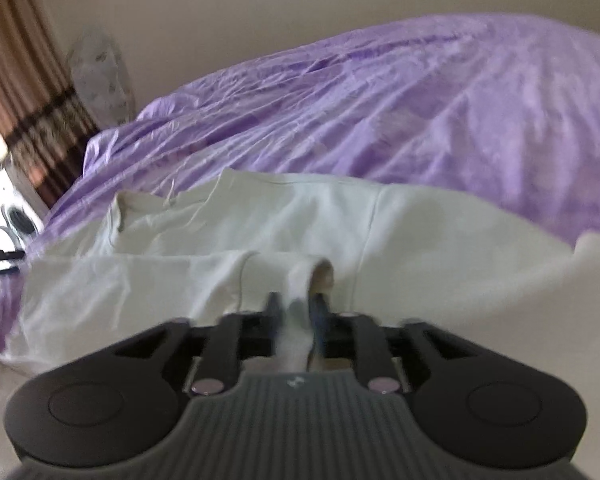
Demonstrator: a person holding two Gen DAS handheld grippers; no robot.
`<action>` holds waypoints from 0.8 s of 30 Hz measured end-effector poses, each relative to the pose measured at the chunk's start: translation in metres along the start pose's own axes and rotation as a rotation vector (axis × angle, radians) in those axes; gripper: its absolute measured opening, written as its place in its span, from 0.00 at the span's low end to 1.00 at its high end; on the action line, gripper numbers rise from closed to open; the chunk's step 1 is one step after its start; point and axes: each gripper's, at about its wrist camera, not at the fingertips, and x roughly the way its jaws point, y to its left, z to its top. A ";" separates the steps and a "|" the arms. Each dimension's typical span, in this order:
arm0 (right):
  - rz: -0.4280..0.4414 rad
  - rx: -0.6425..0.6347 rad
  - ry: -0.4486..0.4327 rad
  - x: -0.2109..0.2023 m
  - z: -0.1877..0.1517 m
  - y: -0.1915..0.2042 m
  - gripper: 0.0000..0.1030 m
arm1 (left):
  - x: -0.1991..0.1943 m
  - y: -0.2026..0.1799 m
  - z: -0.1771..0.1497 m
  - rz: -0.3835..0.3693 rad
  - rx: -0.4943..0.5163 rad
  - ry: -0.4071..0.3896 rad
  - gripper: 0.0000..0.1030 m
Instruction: Fold small clothes
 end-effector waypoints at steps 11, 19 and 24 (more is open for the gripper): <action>0.026 -0.024 0.011 0.002 -0.014 0.009 0.13 | -0.015 -0.033 -0.006 0.107 0.116 -0.055 0.02; -0.122 -0.134 0.018 0.016 -0.032 0.017 0.00 | 0.036 -0.026 -0.018 0.430 0.276 -0.038 0.00; -0.173 -0.146 -0.002 -0.003 -0.032 0.020 0.04 | -0.013 -0.015 -0.023 0.297 0.279 -0.017 0.08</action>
